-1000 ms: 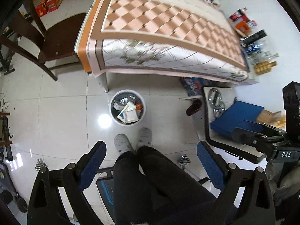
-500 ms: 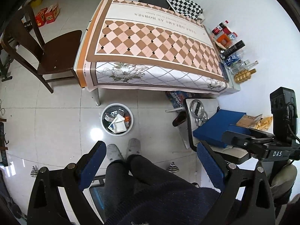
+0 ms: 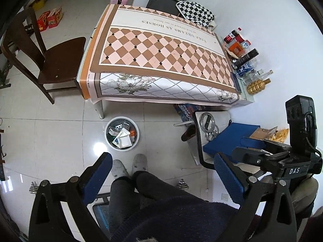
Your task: Collect trash
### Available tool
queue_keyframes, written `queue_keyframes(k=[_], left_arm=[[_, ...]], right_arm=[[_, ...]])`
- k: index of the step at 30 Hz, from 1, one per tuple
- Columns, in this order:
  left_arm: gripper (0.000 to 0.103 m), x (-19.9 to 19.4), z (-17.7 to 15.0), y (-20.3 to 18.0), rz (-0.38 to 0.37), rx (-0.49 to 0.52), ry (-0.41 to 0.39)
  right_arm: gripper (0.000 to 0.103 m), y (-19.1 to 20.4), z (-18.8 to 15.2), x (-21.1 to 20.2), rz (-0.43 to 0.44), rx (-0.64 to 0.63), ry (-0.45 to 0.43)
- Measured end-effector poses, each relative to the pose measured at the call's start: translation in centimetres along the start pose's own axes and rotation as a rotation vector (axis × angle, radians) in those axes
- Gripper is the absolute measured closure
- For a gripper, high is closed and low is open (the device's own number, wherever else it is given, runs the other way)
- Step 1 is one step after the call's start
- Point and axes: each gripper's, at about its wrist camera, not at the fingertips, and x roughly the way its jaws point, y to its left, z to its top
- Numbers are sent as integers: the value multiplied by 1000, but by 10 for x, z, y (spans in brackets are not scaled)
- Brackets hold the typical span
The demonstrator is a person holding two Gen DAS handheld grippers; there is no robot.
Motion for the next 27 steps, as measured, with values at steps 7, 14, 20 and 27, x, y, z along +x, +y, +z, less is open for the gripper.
queue_keyframes(k=[7, 14, 20, 27], left_arm=[[0, -4, 4, 0, -11, -5, -10], [0, -7, 8, 0, -18, -5, -16], [0, -6, 10, -2, -20, -4, -14], [0, -3, 14, -4, -31, 3, -2]], right_arm=[[0, 3, 4, -3, 1, -8, 2], [0, 0, 10, -6, -4, -9, -3], [0, 2, 11, -7, -3, -8, -4], [0, 2, 12, -8, 14, 1, 5]])
